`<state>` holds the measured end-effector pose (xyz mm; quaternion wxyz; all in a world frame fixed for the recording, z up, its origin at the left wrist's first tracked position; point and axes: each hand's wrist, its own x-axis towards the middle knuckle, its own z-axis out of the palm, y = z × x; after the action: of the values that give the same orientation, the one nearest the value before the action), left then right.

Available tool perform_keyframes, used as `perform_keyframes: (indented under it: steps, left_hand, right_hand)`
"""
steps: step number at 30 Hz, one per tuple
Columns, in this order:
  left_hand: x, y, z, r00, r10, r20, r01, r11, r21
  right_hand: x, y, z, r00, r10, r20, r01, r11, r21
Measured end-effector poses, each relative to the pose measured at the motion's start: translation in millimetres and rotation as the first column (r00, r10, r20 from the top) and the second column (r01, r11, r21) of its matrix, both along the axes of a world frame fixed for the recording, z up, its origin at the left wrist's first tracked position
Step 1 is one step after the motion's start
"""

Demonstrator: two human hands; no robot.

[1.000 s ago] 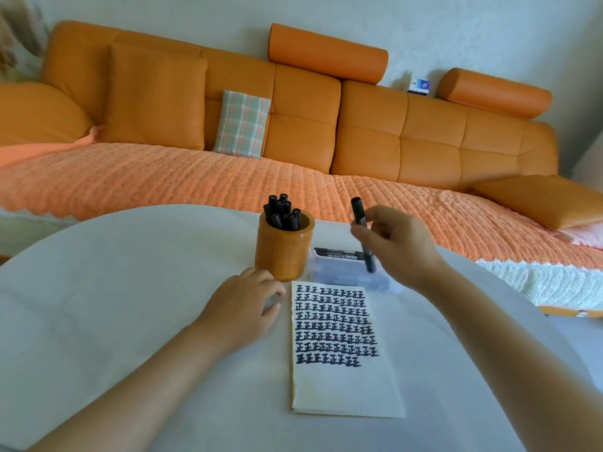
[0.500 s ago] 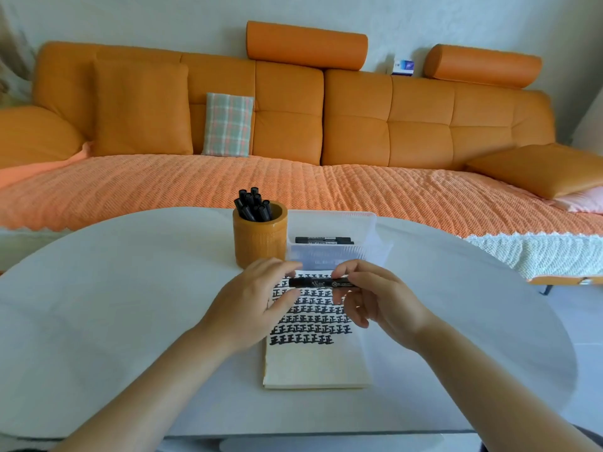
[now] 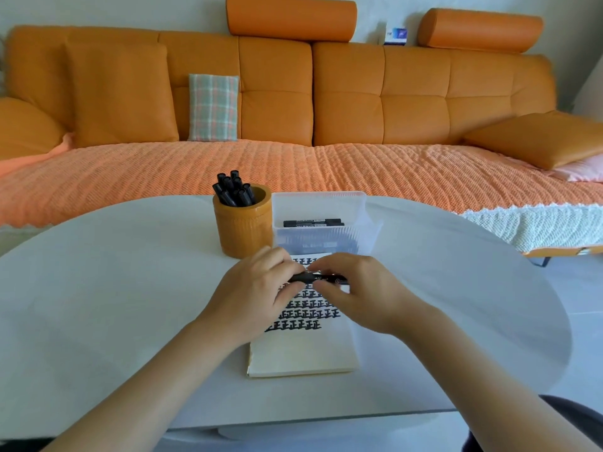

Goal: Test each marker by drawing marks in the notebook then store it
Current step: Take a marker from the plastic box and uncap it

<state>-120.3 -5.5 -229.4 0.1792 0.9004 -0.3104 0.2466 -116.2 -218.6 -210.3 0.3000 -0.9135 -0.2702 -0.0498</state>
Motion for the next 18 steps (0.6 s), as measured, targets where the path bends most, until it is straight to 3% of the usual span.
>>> perform_keyframes:
  steps: [8,12,18]
  left_hand:
    - [0.0,-2.4,-3.6,0.999,0.017,-0.039,-0.017,1.000,-0.017]
    - [-0.8,-4.9,-8.8,0.996,-0.015,-0.092,0.013,1.000,-0.022]
    - [2.2,-4.9,-8.5,0.987,-0.080,-0.139,0.070,0.995,-0.074]
  right_hand:
    - [6.6,8.6,-10.3,0.973,0.093,0.212,-0.048,0.977,-0.208]
    - [6.1,10.3,-14.2,0.957,0.086,0.278,0.004,0.951,-0.310]
    - [-0.2,10.1,-9.7,0.954,0.027,0.299,0.070,0.948,-0.309]
